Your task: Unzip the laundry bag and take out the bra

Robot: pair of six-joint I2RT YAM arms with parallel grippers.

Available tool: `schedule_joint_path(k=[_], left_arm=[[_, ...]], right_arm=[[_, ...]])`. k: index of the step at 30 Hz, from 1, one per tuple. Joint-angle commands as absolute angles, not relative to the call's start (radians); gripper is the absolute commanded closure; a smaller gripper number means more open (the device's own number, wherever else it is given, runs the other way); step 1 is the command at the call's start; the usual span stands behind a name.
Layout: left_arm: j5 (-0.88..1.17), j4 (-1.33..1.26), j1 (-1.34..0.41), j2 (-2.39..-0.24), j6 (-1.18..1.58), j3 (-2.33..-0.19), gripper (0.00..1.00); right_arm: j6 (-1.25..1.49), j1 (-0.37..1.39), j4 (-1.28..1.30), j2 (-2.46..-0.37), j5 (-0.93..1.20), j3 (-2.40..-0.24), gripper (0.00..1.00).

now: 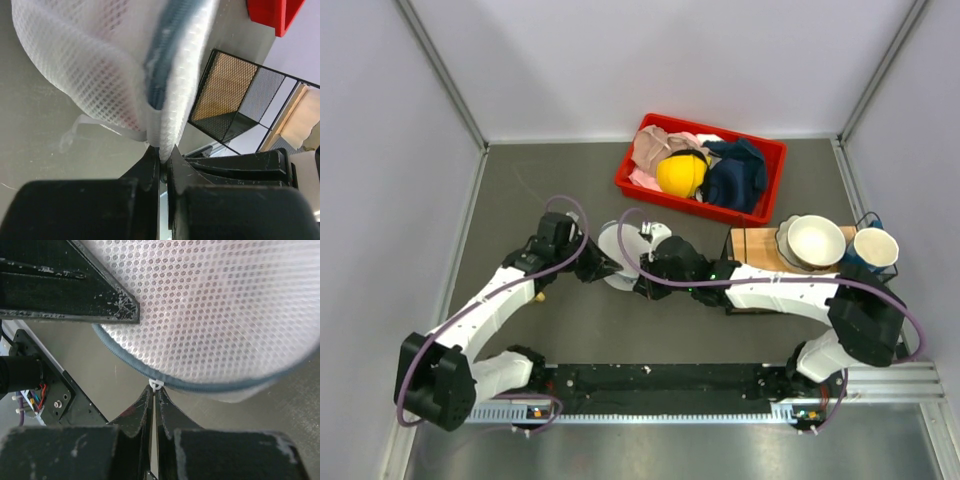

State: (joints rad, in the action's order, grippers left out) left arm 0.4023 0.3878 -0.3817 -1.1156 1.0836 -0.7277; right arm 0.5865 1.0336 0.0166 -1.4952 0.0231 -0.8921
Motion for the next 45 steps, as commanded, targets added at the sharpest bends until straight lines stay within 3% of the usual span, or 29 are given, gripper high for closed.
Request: schedule_joint_path(k=[1, 9, 16, 18, 19, 21, 22, 26, 36, 45], left_arm=[[0.367, 0.382, -0.365, -1.127, 1.037, -0.801, 1.00], [0.380, 0.445, -0.288, -1.161, 0.894, -0.917, 1.00], [0.465, 0.428, -0.288, -1.395, 0.821, -1.061, 0.97], [0.466, 0.446, -0.288, -1.437, 0.796, -1.109, 0.78], [0.475, 0.463, -0.288, -1.457, 0.790, -1.121, 0.57], [0.476, 0.477, -0.288, -1.445, 0.779, -1.138, 0.37], [0.465, 0.485, -0.288, -1.406, 0.778, -1.137, 0.22], [0.375, 0.552, -0.288, -1.275, 0.781, -1.120, 0.04], [0.374, 0.532, -0.290, -0.968, 0.965, -0.862, 0.02], [0.436, 0.341, -0.346, -1.020, 1.058, -0.689, 0.14]], right_arm=[[0.563, 1.019, 0.031, -1.427, 0.003, -0.881, 1.00], [0.508, 0.959, 0.083, -1.329, -0.012, -0.776, 1.00], [0.515, 1.052, 0.095, -1.361, -0.003, -0.876, 1.00], [0.528, 1.074, 0.094, -1.377, -0.005, -0.914, 1.00], [0.534, 1.075, 0.091, -1.391, -0.005, -0.925, 1.00], [0.549, 1.077, 0.080, -1.402, -0.003, -0.943, 1.00], [0.552, 1.075, 0.075, -1.405, -0.015, -0.946, 1.00], [0.583, 1.071, 0.043, -1.425, -0.022, -0.950, 1.00], [0.595, 1.069, 0.015, -1.462, -0.005, -0.959, 1.00], [0.588, 1.068, 0.020, -1.468, -0.003, -0.968, 1.00]])
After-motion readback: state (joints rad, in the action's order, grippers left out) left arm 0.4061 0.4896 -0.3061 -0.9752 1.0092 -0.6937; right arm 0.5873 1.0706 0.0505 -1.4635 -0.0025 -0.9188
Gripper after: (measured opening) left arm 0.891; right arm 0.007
